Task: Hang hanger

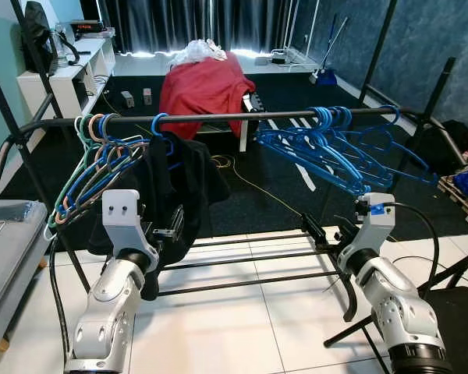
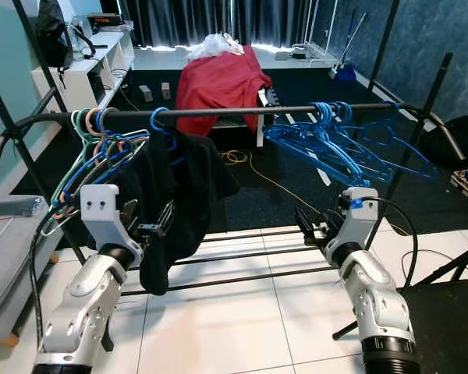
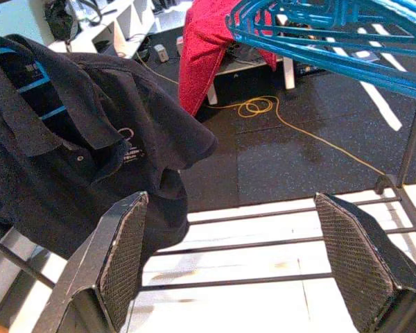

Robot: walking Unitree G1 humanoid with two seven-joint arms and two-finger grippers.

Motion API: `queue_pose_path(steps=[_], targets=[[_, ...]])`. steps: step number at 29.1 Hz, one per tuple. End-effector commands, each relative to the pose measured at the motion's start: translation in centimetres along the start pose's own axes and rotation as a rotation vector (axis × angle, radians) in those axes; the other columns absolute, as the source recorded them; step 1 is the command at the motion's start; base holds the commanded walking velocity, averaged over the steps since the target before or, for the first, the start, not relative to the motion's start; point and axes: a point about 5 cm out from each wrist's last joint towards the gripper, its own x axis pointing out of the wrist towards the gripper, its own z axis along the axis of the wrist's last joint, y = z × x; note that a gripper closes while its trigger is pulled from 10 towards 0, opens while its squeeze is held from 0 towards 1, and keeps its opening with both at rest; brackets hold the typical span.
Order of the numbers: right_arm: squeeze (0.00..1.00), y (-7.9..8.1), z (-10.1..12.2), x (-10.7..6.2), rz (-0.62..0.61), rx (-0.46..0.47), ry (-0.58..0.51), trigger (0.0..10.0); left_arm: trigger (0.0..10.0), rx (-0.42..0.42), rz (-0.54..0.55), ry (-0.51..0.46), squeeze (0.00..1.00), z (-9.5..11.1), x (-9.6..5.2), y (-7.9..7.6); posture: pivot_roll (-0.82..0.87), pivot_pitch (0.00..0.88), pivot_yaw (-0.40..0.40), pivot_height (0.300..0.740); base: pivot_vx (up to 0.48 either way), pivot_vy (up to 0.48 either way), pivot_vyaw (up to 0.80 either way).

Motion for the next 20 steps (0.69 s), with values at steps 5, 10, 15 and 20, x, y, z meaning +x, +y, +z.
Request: queue_pose_path(steps=[5,10,15,20], targets=[[0.00,-0.04,-0.26,0.06,-0.003,-0.003,0.007,10.0,10.0,0.010,0.009,0.008,0.00,-0.25,0.02,0.10,-0.07,0.000,-0.044,0.740,0.000,-0.414,0.00],[0.00,-0.04,-0.27,0.08,-0.007,0.001,0.003,10.0,10.0,0.005,0.047,-0.012,0.00,0.00,0.09,0.61,-0.07,0.000,-0.044,0.740,0.000,-0.069,0.00],[0.00,0.02,-0.27,0.13,-0.005,-0.003,0.003,10.0,10.0,-0.002,0.054,-0.014,0.00,-0.01,0.13,0.81,-0.07,0.000,-0.041,0.740,0.000,0.000,0.00],[0.00,0.13,-0.10,0.11,-0.007,0.003,-0.008,10.0,10.0,-0.008,0.053,-0.007,0.00,-0.07,0.21,0.97,-0.06,0.000,-0.026,0.740,0.000,0.000,0.00]])
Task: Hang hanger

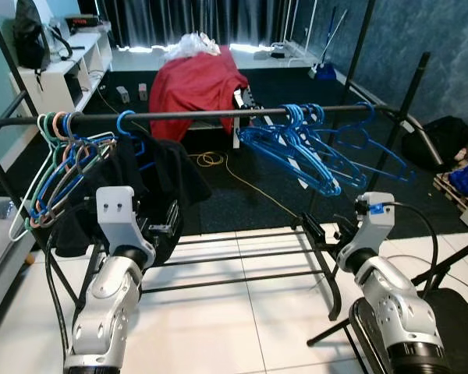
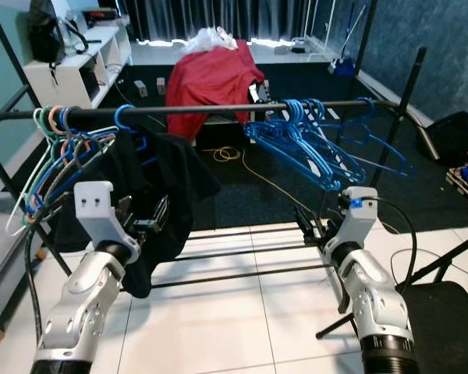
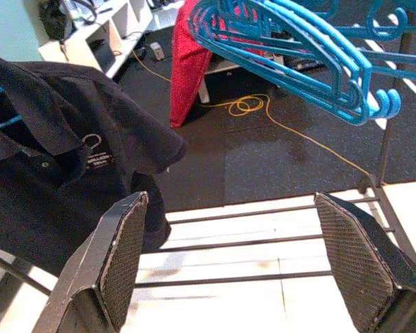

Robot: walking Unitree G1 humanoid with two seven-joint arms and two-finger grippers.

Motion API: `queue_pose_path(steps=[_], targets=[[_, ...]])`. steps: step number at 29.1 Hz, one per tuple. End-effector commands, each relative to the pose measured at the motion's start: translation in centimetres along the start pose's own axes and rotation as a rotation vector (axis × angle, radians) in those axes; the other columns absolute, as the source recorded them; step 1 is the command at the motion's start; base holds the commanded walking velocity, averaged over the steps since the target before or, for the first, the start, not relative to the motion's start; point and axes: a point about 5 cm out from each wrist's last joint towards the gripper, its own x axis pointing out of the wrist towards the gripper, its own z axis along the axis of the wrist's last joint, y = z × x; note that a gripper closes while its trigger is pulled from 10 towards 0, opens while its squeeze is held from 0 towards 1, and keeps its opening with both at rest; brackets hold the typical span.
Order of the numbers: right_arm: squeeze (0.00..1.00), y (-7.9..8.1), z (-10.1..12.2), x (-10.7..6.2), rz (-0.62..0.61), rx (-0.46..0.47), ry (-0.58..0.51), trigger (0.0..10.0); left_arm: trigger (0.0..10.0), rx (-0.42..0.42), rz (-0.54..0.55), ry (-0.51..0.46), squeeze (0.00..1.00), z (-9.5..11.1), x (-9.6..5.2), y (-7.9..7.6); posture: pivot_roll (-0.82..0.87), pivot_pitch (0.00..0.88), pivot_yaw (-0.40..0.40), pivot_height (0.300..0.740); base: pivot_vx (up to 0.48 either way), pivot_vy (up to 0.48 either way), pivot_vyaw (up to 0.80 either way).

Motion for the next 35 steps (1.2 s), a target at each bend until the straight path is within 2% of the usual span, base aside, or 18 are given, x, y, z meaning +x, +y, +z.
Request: queue_pose_path(steps=[1,10,14,24,35], targets=[[0.00,0.1,-0.1,-0.1,-0.005,0.003,-0.001,10.0,10.0,-0.001,0.013,0.021,0.00,-0.4,-0.1,0.4,-0.06,0.000,-0.026,0.740,0.000,0.000,0.00],[0.00,0.3,-0.2,-0.1,-0.001,0.006,-0.007,10.0,10.0,-0.001,0.016,0.028,0.00,-0.6,-0.1,0.7,-0.04,0.000,-0.028,0.740,0.000,0.000,0.00],[0.00,0.3,-0.5,-0.1,0.006,0.002,0.004,10.0,10.0,0.015,0.025,0.037,0.00,-0.9,-0.2,0.7,-0.04,0.000,-0.032,0.740,0.000,-0.480,0.00],[0.00,0.3,-0.5,-0.3,0.005,0.004,0.004,10.0,10.0,-0.018,0.038,0.024,0.00,-0.8,-0.2,1.0,-0.05,0.000,-0.029,0.740,0.000,0.000,0.00],[0.00,0.1,-0.4,-0.3,0.003,-0.004,0.003,10.0,10.0,0.025,0.071,-0.054,0.00,0.6,0.2,1.6,-0.09,0.000,-0.035,0.740,0.082,0.000,0.00]])
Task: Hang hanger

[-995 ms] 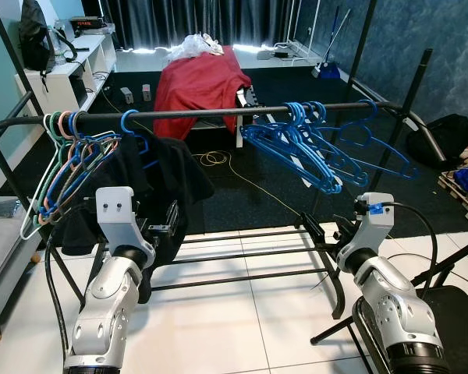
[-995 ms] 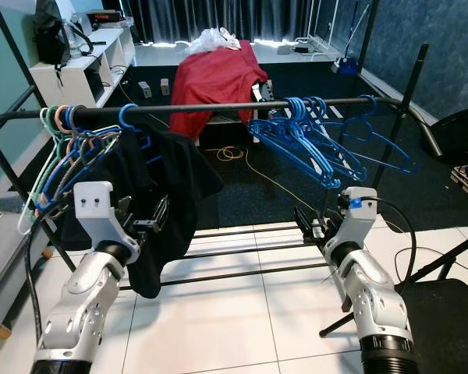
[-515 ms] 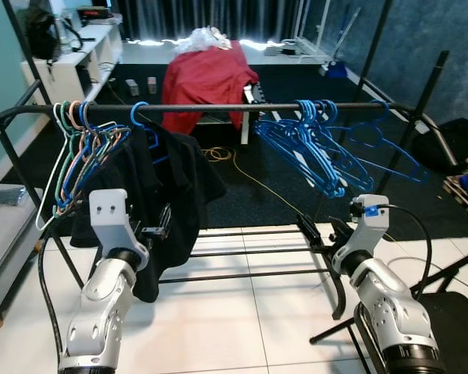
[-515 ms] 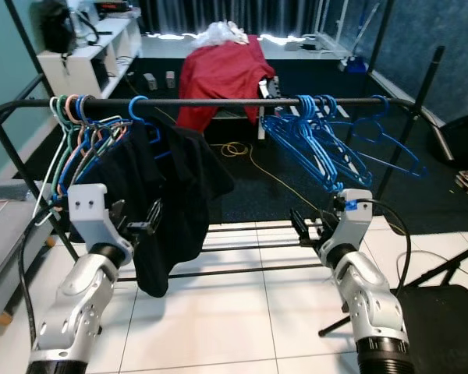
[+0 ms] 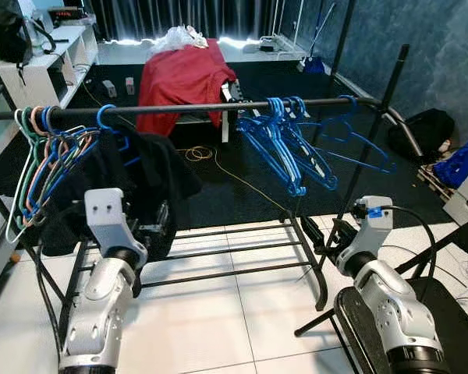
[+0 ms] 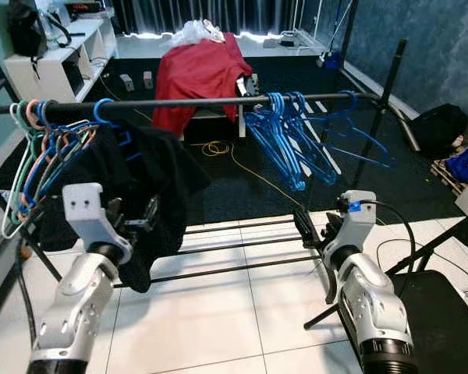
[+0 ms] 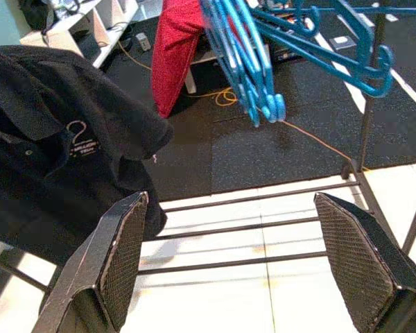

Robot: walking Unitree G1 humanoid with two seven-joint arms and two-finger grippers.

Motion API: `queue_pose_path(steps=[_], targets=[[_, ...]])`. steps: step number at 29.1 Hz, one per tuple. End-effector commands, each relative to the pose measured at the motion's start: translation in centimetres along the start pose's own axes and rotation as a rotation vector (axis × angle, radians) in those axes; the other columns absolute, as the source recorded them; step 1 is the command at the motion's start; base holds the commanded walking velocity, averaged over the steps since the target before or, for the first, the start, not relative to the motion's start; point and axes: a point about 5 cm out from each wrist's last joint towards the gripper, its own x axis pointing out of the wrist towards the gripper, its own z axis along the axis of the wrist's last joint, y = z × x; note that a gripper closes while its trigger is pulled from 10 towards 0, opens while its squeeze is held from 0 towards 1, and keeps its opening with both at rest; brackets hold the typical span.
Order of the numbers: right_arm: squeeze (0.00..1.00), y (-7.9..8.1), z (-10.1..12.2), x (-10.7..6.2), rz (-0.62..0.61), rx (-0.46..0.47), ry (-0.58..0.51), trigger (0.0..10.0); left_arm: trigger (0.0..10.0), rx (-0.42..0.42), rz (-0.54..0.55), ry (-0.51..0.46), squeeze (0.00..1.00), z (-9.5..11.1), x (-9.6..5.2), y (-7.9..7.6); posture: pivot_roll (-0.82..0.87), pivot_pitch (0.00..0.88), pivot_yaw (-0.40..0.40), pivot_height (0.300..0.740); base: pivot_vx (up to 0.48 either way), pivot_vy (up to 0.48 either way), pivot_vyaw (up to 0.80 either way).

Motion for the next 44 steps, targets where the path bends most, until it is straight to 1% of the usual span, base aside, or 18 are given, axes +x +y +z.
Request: queue_pose_path(steps=[1,10,11,12,14,16,22,26,30,32,33,35,38,42,44], targets=[[0.00,-0.1,0.1,-0.1,-0.001,-0.010,-0.011,10.0,10.0,0.024,0.006,-0.020,0.00,0.3,0.2,0.3,-0.09,0.000,-0.030,0.740,0.345,0.000,0.00],[0.00,-0.1,0.1,-0.2,-0.002,-0.012,-0.013,10.0,10.0,0.034,0.002,-0.049,0.00,1.1,0.5,0.2,-0.09,0.000,-0.030,0.740,0.343,0.000,0.00],[0.00,0.0,0.2,-0.2,0.005,-0.019,-0.018,10.0,10.0,0.042,0.000,-0.061,0.00,1.5,0.6,0.2,-0.09,0.000,-0.030,0.740,0.341,0.000,0.00],[0.00,0.2,0.3,-0.2,0.021,-0.042,-0.024,10.0,10.0,0.048,0.001,-0.076,0.00,1.9,0.7,0.3,-0.09,0.000,-0.032,0.740,0.341,0.000,0.79],[0.00,0.2,0.3,-0.2,0.021,-0.042,-0.024,10.0,10.0,0.048,0.001,-0.076,0.00,1.9,0.7,0.3,-0.09,0.000,-0.032,0.740,0.341,0.000,0.79],[0.00,0.6,0.3,-0.1,0.044,-0.057,-0.027,10.0,10.0,0.060,-0.001,-0.102,0.00,2.6,0.9,0.2,-0.09,0.000,-0.030,0.740,0.339,0.000,0.79],[0.00,0.7,0.2,-0.2,0.049,-0.045,-0.016,10.0,10.0,0.076,-0.011,-0.140,0.00,3.7,1.2,0.0,-0.09,0.000,-0.026,0.740,0.341,0.000,0.71],[0.00,0.6,0.2,-0.1,0.046,-0.031,-0.014,10.0,10.0,0.087,-0.028,-0.160,0.00,4.3,1.6,0.1,-0.09,0.000,-0.021,0.740,0.336,0.000,0.00],[0.00,0.6,0.1,-0.1,0.045,-0.027,-0.014,10.0,10.0,0.088,-0.039,-0.159,0.00,4.4,1.6,0.1,-0.09,0.000,-0.021,0.740,0.319,0.000,0.00],[0.00,0.5,0.1,-0.2,0.042,-0.023,-0.018,10.0,10.0,0.134,-0.083,-0.157,0.00,4.3,1.5,-0.3,-0.09,0.000,-0.017,0.740,0.266,0.000,0.00],[0.00,0.5,0.1,-0.2,0.042,-0.023,-0.018,10.0,10.0,0.134,-0.083,-0.157,0.00,4.3,1.5,-0.3,-0.09,0.000,-0.017,0.740,0.266,0.000,0.00],[0.00,0.6,0.1,-0.3,0.040,-0.022,-0.021,10.0,10.0,0.162,-0.104,-0.152,0.00,4.1,1.6,-0.6,-0.09,0.000,-0.016,0.740,0.266,0.000,0.00],[0.00,0.6,0.2,-0.3,0.040,-0.021,-0.021,10.0,10.0,0.165,-0.105,-0.149,0.00,4.1,1.6,-0.6,-0.09,0.000,-0.016,0.740,0.266,0.000,0.00],[0.00,0.7,0.2,-0.3,0.039,-0.025,-0.025,10.0,10.0,0.180,-0.107,-0.133,0.00,3.8,2.0,-0.1,-0.10,0.000,-0.010,0.740,0.266,0.000,0.00],[0.00,0.7,0.2,-0.3,0.037,-0.021,-0.028,10.0,10.0,0.194,-0.129,-0.114,0.00,3.5,2.3,0.0,-0.10,0.000,-0.008,0.740,0.268,0.000,0.00]])
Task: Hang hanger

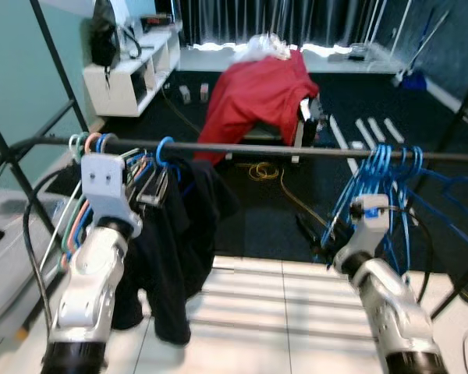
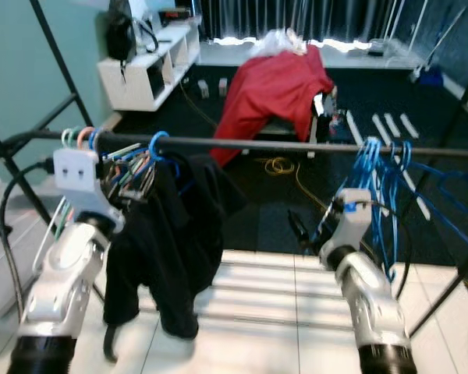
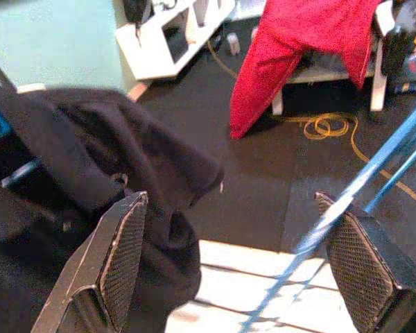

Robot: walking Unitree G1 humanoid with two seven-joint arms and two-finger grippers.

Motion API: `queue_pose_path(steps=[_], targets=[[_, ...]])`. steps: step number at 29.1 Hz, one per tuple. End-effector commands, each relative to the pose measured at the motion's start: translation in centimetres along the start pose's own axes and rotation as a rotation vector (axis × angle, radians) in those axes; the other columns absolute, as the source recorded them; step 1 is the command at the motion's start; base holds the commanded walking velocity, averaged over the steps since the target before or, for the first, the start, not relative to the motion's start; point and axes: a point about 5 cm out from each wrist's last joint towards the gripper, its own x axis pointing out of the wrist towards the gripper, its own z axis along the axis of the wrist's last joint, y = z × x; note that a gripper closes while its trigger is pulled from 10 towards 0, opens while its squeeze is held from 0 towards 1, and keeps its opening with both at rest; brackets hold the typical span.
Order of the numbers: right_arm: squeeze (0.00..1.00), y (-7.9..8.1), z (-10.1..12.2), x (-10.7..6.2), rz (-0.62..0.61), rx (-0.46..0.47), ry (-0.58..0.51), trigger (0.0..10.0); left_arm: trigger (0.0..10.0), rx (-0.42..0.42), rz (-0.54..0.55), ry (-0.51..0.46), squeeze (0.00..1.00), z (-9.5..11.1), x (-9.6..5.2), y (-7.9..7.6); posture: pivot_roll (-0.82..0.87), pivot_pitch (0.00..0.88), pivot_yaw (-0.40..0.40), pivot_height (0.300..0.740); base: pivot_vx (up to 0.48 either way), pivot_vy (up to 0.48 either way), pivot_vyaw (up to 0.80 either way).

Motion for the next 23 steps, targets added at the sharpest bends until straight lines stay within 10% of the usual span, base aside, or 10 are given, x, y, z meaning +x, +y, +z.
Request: queue_pose_path(steps=[1,23], targets=[[0.00,0.4,-0.5,0.0,0.008,0.017,0.012,10.0,10.0,0.027,-0.016,0.032,0.00,-0.7,0.0,0.4,-0.10,0.000,-0.008,0.740,0.270,0.000,0.00],[0.00,0.3,-0.2,-0.4,-0.005,0.016,0.008,10.0,10.0,0.220,-0.181,0.293,0.00,-4.5,2.6,2.1,-0.13,0.000,0.001,0.740,0.012,0.000,0.00]])
